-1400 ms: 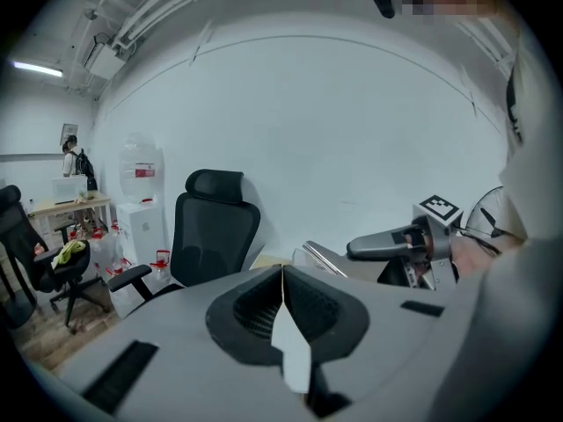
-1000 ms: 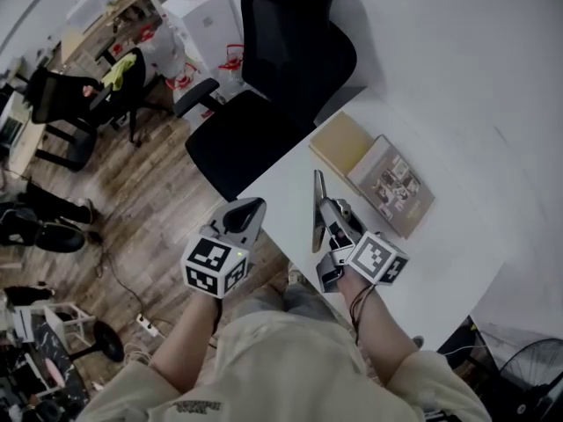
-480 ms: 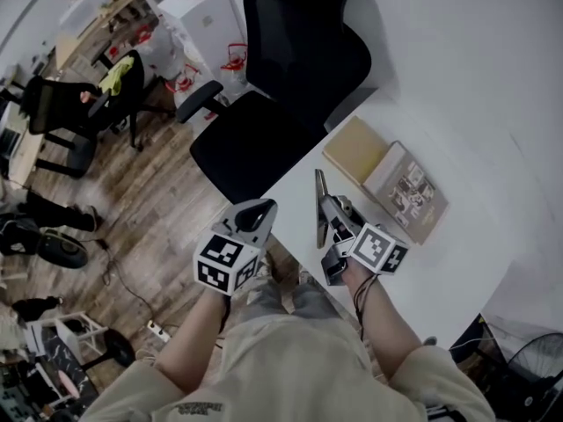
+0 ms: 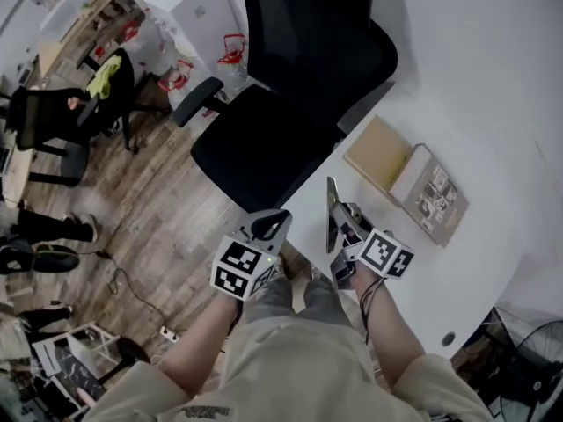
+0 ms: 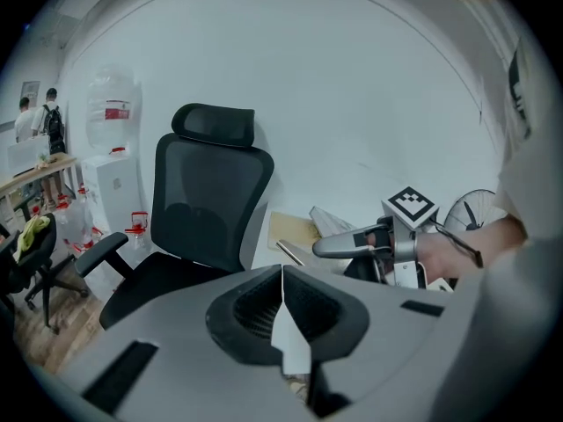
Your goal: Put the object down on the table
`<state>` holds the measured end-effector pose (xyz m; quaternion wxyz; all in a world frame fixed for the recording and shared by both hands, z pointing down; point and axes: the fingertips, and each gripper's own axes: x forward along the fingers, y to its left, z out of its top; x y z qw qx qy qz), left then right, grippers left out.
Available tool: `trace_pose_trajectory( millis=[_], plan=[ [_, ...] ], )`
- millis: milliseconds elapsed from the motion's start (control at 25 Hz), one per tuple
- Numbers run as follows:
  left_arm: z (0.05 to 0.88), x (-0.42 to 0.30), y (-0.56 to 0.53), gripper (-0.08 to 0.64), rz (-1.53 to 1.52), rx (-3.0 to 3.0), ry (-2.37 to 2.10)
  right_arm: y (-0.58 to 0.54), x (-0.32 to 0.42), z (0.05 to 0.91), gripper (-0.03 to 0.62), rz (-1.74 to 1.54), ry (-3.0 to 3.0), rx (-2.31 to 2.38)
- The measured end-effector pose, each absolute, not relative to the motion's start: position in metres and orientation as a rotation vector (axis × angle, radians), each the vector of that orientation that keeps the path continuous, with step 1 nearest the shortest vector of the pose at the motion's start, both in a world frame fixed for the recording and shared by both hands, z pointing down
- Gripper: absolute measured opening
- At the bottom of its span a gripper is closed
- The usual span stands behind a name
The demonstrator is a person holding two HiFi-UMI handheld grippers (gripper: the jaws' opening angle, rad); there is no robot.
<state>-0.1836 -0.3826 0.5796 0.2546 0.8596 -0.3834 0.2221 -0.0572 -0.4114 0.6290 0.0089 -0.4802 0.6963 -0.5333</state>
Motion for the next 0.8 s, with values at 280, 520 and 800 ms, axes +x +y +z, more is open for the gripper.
trace_pose_trajectory(
  millis=[280,520,800],
  plan=[
    [0.601,-0.196,-0.394,0.023,0.627,2.36,-0.961,-0.42,-0.075,0.657,0.227,-1.676,2.147,-1.574],
    [0.616,-0.202,-0.399,0.023,0.636,2.374,-0.929,-0.414,-0.088,0.685,0.227,-1.72,2.153,-1.585],
    [0.628,-0.206,-0.399,0.023,0.601,2.358,-0.927,-0.413,-0.097,0.709,0.227,-1.718,2.216,-1.643]
  ],
)
